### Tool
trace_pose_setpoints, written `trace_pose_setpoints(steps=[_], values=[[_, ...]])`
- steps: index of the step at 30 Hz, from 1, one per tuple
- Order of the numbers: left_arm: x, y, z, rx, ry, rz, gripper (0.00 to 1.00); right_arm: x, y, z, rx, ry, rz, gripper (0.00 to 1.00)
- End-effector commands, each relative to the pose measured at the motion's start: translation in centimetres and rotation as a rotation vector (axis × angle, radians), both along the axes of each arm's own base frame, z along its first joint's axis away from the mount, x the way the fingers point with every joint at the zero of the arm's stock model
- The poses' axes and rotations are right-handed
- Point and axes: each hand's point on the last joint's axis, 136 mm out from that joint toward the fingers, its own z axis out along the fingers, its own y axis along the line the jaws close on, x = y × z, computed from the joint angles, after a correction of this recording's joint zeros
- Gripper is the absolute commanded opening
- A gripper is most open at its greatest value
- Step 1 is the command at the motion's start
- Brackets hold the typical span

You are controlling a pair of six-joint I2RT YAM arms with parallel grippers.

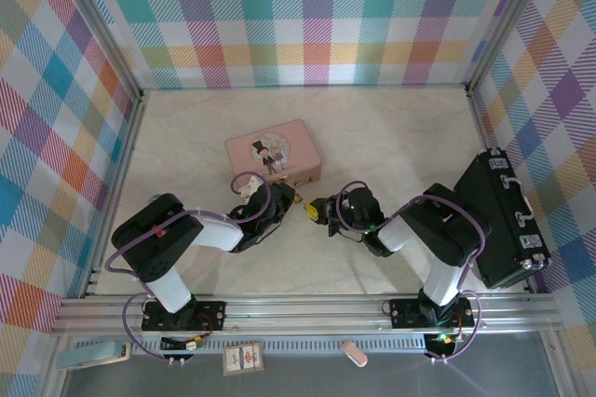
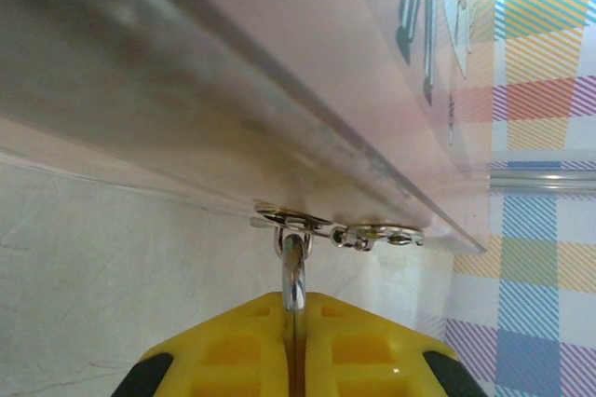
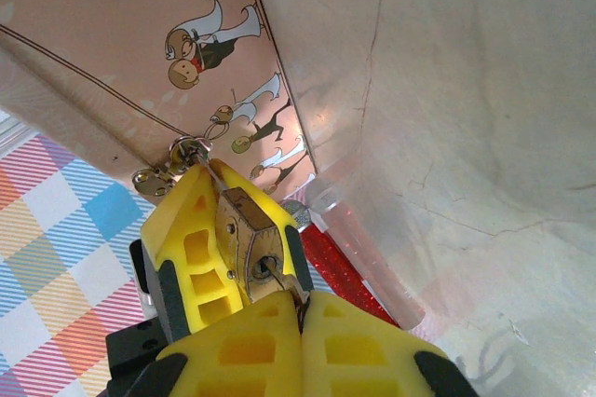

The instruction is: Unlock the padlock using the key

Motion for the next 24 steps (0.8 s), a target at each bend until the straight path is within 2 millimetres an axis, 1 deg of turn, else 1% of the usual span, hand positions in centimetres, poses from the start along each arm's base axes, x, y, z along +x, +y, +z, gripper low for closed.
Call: trace_pose_setpoints(steps=[1, 7, 13, 18, 24], values=[[-0.8, -3.5, 3.7, -0.088, -0.063, -0.111, 0.0, 0.8, 0.3, 1.6, 0.026, -0.055, -0.001, 0.0], [-1.0, -3.9, 3.4, -0.08, -0.057, -0.118, 0.0, 1.1, 0.8, 2.2, 0.038, -0.062, 0.009, 0.0], [-1.0, -4.4, 3.4, -0.081, -0.059, -0.123, 0.0, 1.3, 1.4, 3.4, 0.064, -0.069, 0.019, 0.0], [-0.9, -4.9, 3.5, -0.087, -0.061, -0.132, 0.0, 1.3, 1.7, 3.7, 0.069, -0.068, 0.02, 0.0], [-1.2, -5.4, 3.4, -0.093, -0.057, -0.147, 0.0, 1.6, 1.7, 3.6, 0.077, -0.073, 0.006, 0.0]])
